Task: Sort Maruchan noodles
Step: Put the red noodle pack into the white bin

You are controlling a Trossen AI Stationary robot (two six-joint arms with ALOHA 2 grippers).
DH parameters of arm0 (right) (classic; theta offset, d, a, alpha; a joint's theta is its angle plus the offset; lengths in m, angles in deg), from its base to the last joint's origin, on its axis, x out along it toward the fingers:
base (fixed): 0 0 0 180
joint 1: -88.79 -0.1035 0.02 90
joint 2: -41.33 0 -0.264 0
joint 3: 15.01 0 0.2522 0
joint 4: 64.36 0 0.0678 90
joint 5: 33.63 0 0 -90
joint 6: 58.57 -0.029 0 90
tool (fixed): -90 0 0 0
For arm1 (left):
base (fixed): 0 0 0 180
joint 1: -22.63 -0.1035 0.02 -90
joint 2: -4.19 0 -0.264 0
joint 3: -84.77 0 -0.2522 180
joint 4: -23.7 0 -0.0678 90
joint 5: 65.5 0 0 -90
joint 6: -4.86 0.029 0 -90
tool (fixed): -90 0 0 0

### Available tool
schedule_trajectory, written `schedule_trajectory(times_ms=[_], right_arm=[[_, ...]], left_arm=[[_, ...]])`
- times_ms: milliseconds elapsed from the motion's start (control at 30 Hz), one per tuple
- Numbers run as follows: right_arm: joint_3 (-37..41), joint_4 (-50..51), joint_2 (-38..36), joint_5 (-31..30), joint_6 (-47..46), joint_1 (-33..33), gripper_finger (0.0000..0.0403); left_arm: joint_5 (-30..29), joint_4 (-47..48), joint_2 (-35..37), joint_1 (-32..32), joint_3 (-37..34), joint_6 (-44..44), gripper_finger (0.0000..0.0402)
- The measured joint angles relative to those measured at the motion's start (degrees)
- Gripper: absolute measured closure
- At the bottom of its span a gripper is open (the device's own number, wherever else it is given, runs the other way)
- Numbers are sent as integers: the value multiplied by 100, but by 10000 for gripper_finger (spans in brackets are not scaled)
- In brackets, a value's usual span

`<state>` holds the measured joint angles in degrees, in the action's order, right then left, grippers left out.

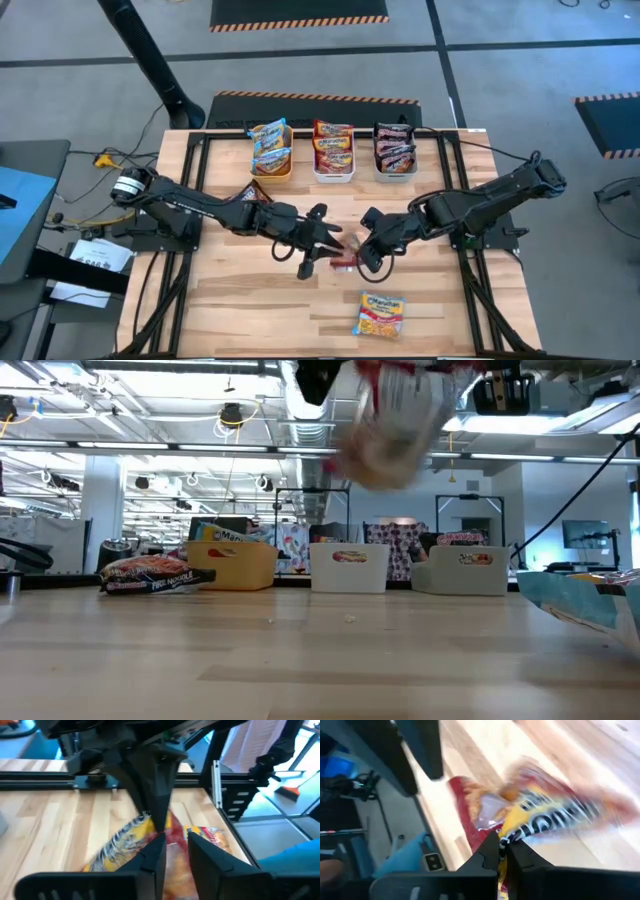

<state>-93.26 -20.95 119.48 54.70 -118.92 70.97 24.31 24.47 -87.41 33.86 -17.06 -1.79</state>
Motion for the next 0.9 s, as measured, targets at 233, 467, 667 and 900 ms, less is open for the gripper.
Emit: schedule_trajectory(times_ms=[233, 467, 667, 900], right_arm=[[2, 584, 0, -116, 176, 8, 387], [2, 685, 0, -162, 1637, 157, 387], [2, 681, 0, -305, 3740, 42, 387], [2, 670, -1, -735, 5292, 83, 383]], left_arm=[[35, 381, 232, -183, 0, -161, 297], [34, 1063, 889, -157, 0, -350, 300], [-20, 1647, 1263, -16, 0, -282, 301], [-48, 2124, 1331, 105, 0, -397, 301]])
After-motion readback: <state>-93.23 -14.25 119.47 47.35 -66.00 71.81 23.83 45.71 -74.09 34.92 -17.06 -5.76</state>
